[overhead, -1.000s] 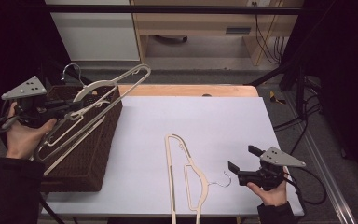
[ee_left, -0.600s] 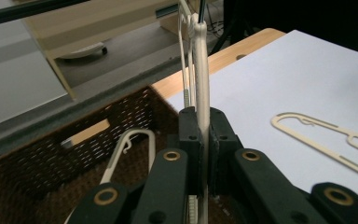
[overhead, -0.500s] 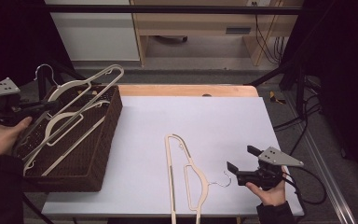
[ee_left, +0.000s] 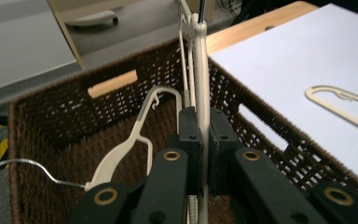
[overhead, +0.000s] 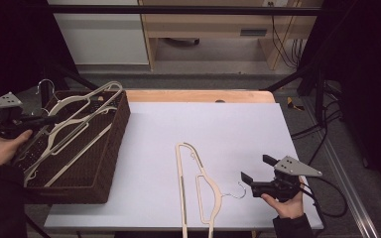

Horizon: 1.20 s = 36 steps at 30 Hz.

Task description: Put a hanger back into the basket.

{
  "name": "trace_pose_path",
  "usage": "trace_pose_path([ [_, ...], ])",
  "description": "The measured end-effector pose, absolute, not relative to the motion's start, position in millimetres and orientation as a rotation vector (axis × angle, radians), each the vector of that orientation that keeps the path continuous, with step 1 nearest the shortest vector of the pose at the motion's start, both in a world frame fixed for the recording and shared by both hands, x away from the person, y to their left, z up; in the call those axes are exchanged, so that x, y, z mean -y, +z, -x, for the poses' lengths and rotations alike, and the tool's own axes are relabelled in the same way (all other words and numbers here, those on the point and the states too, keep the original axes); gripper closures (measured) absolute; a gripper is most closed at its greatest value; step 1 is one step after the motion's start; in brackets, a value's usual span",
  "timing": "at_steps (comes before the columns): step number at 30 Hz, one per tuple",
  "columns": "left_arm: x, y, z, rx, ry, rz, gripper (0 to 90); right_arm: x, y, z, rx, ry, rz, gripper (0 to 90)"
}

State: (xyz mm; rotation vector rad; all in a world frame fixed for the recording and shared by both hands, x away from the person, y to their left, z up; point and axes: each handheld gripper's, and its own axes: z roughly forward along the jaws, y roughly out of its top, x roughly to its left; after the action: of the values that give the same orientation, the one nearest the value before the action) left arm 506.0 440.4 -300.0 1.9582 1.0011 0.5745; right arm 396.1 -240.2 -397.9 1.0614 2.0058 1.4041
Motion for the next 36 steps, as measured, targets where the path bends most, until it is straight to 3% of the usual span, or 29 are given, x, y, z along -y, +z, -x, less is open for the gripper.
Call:
trace_pose_path([
  [25, -452, -375, -506, -1.23, 0.437, -1.981, 84.2, 238, -399, -397, -2.021, 1.403, -1.065, 5.7],
  [33, -457, -382, -510, -1.402, 0.523, -1.928, 81.2, 237, -400, -397, -2.021, 1.404, -1.062, 5.7],
  [36, -460, -385, -512, -1.465, 0.566, -1.951, 76.3, 236, -400, -397, -2.023, 1.405, -1.066, 5.7],
])
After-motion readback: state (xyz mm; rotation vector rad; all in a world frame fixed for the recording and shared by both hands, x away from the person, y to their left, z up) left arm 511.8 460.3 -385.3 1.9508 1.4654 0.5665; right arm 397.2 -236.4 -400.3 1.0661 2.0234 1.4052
